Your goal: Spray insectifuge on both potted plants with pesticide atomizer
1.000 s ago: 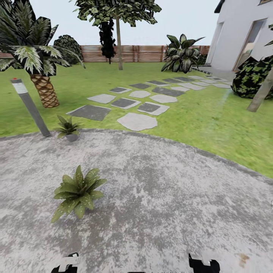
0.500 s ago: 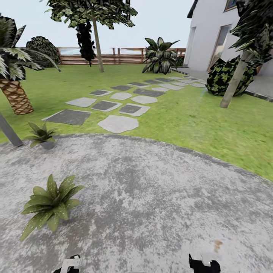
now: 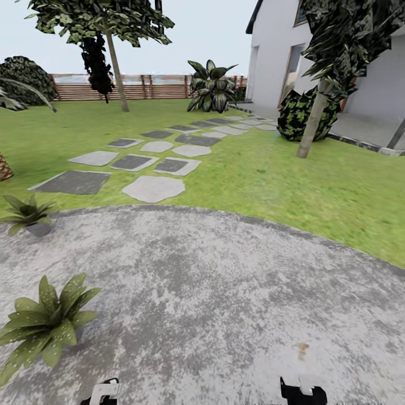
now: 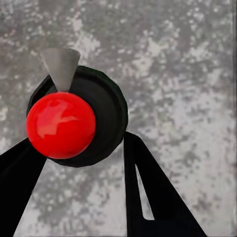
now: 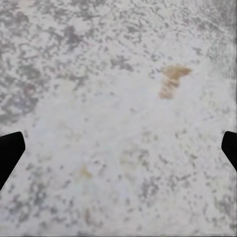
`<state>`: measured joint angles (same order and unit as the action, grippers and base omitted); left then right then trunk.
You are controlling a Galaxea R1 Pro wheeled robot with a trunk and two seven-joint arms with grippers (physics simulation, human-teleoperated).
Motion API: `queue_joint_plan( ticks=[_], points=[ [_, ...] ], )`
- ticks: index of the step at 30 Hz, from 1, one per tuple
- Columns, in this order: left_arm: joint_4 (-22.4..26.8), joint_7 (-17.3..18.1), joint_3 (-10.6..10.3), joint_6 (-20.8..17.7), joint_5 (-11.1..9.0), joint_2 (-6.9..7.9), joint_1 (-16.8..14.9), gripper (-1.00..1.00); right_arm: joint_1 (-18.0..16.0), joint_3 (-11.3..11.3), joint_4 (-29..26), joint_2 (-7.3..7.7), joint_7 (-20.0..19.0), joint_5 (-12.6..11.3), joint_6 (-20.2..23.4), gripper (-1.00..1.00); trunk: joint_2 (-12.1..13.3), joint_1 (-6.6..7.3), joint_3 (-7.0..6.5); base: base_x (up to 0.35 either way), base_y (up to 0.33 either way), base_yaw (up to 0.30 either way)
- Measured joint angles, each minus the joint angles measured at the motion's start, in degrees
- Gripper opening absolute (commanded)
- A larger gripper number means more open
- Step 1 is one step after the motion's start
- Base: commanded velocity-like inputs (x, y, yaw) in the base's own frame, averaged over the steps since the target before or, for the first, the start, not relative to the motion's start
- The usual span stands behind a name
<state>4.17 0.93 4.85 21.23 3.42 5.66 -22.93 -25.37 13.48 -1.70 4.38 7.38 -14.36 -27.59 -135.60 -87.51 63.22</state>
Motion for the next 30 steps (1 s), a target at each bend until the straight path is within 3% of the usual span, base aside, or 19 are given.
queue_joint_plan(
  ticks=[4,14,30],
  points=[
    [0.0,0.0,0.0,0.0,0.0,-0.01,0.0,-1.00,0.0,0.0,0.0,-0.02,0.0,0.0,-0.1,1.00,0.0,0.01,-0.23,0.093,0.000,-0.261],
    [0.0,0.0,0.0,-0.1,0.0,0.05,0.0,-1.00,0.0,0.0,0.0,-0.06,0.0,0.0,0.0,1.00,0.0,0.04,-0.75,0.319,0.000,-0.245],
    [-0.1,0.0,0.0,-0.1,0.1,0.14,0.0,-1.00,0.0,0.0,0.0,-0.42,-0.1,0.1,0.0,1.00,0.0,0.03,-0.78,0.338,0.000,-0.010]
  ],
)
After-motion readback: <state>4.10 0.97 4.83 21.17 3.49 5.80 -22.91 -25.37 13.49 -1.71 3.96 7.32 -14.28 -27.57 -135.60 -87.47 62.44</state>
